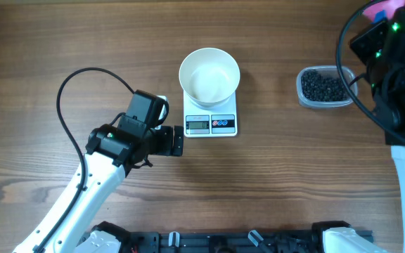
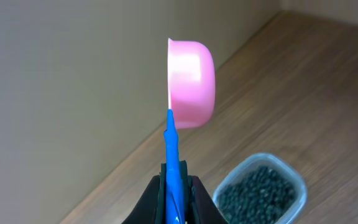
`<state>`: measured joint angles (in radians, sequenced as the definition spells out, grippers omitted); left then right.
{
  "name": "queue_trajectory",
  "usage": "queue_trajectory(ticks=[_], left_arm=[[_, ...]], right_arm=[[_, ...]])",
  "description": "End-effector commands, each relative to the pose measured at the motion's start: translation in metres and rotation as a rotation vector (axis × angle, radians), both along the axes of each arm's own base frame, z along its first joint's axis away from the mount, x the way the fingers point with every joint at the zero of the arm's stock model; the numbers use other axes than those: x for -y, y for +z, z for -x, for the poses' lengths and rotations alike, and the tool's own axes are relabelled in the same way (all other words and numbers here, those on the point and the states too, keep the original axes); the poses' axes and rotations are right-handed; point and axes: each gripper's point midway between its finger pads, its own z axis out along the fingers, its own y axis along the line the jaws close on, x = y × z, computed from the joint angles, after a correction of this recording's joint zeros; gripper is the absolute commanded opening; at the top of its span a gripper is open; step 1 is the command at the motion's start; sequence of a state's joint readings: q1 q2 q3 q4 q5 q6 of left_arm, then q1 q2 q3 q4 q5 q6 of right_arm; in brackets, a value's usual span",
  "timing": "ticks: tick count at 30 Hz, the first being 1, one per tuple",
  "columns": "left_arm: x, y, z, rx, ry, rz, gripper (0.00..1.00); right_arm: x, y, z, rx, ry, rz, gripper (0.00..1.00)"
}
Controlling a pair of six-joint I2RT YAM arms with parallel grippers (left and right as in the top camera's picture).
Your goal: Scoop item into bowl and weigh 150g on scale
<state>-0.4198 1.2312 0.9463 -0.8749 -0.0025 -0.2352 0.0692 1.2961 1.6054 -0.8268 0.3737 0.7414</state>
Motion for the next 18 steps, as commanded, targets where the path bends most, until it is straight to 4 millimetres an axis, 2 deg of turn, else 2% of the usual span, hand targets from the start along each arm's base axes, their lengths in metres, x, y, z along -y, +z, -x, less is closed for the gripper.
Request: queue_trajectory(ticks=[1,4,7,13,18], left_arm=[[-0.002,-0.003,0.002,-0.004,0.012,-0.006,1.00],[-0.002,-0.003,0.002,-0.004,0.012,-0.006,1.00],[-0.002,-0.003,0.002,-0.004,0.012,-0.007,1.00],[-0.002,-0.003,0.002,-0.004,0.012,-0.007,1.00],[-0.002,-0.003,0.002,-0.004,0.012,-0.006,1.00]], right_arm=[[0.018,0.004,-0.003,0.001,-0.091,0.068,0.04],[0.017,0.006,-0.005,-0.061,0.002,0.236,0.04],[0.009,-0.004,-0.003,-0.195,0.186,0.446,0.04],[-0.005,-0.014,-0.003,-0.218,0.288,0.426,0.04],[-0.007,-0.011,-0.006,-0.198,0.292,0.423,0.04]])
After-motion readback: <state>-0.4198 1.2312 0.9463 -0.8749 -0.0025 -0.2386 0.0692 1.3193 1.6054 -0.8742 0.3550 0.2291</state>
